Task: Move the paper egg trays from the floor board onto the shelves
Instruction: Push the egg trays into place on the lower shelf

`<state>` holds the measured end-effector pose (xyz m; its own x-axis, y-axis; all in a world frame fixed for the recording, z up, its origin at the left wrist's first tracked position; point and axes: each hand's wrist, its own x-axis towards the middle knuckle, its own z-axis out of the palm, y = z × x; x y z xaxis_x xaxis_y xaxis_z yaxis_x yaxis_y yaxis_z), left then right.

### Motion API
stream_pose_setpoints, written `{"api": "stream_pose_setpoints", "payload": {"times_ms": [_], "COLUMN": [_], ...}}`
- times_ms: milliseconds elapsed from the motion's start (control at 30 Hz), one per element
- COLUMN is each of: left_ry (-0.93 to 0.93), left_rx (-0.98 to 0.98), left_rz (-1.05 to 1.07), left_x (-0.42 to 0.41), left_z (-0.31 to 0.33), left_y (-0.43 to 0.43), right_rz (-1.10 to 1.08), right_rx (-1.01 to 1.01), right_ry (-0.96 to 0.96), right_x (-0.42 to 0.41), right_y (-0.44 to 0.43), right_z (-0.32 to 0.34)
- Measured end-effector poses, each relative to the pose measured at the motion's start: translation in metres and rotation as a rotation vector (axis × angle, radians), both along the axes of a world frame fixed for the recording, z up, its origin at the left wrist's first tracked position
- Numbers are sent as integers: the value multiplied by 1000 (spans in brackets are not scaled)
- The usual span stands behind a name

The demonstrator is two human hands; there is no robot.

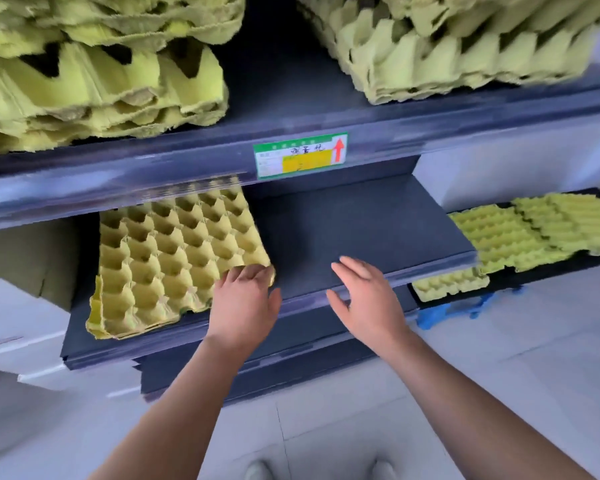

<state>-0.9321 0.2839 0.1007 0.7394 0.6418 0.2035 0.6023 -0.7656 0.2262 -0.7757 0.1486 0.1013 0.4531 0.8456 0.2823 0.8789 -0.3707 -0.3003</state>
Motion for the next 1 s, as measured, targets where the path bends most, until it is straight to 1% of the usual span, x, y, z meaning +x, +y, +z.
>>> {"api": "stream_pose_setpoints", "payload": {"times_ms": [167, 400, 500, 567, 800, 867, 1000], "left_ry": [-8, -49, -60, -34, 21, 27, 62], "left_rx": [12, -72, -87, -113, -156, -164, -116], "left_rz": [-153, -278, -354, -398, -517, -537, -590], "left_x": [86, 224, 283, 319, 441, 480, 567], "left_z": [-3, -8, -9, -9, -18, -22, -26], "left_y": [-72, -191, -232, -255, -307, -316, -325], "right_rz": [-102, -281, -371, -431, -642, -678, -716], "right_rx": [-25, -69, -46, -35, -25, -40, -70], "right_ry": [19, 50, 62, 55, 97, 116, 132], "right_x": [67, 182, 228, 254, 355, 388, 465], "right_y": [-88, -222, -270, -298, -366, -377, -391], "right_z": [1, 1, 2, 3, -11, -11, -12]}}
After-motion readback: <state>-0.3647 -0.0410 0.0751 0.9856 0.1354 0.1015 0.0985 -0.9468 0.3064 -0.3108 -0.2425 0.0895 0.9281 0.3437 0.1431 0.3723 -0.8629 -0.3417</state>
